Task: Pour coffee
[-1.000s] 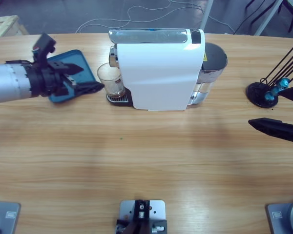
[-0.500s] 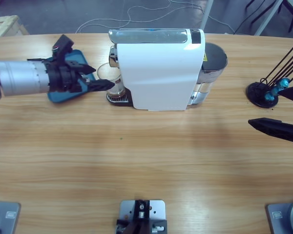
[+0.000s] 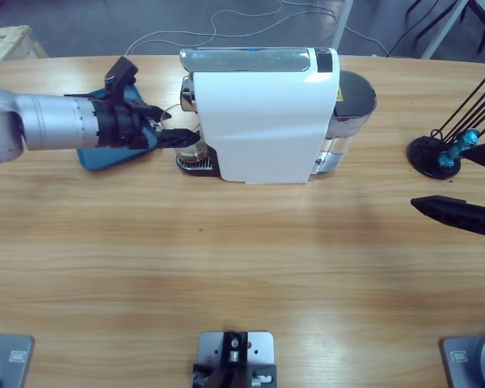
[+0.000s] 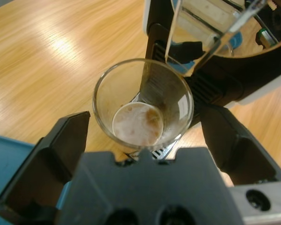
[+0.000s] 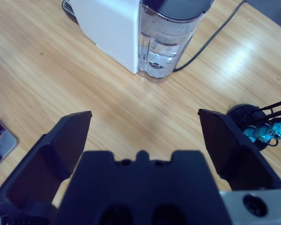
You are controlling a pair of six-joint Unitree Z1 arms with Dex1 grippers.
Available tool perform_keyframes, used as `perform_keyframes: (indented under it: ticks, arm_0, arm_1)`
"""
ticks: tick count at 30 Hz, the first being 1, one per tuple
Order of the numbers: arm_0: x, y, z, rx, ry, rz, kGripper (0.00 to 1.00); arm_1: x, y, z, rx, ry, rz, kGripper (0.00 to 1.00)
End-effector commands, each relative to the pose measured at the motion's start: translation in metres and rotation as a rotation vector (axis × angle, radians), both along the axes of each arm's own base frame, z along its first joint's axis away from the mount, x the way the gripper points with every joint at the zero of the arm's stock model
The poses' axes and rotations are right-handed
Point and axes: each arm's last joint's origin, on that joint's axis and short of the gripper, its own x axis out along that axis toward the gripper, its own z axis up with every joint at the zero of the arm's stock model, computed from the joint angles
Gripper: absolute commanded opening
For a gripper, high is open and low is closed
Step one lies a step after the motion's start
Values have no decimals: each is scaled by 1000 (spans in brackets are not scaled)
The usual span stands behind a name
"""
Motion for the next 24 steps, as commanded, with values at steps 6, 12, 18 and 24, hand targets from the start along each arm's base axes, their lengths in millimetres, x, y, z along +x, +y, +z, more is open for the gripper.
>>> perform_keyframes:
  ticks: [6,12,18,24]
  arm_0:
    - [23,-11,-19,-4,43,-10,982]
    - [22,-12,-25,-2,65,-22,873]
    - [23,-12,-26,-2,68,-26,691]
    - [22,-13,-25,-14,72,-42,462]
  arm_1:
    - [3,3,-16,-54,39,8,1000]
    - [3,3,-16,-54,40,8,1000]
    - [3,3,-16,-56,41,9,1000]
    - [3,3,-16,-55,40,10,1000]
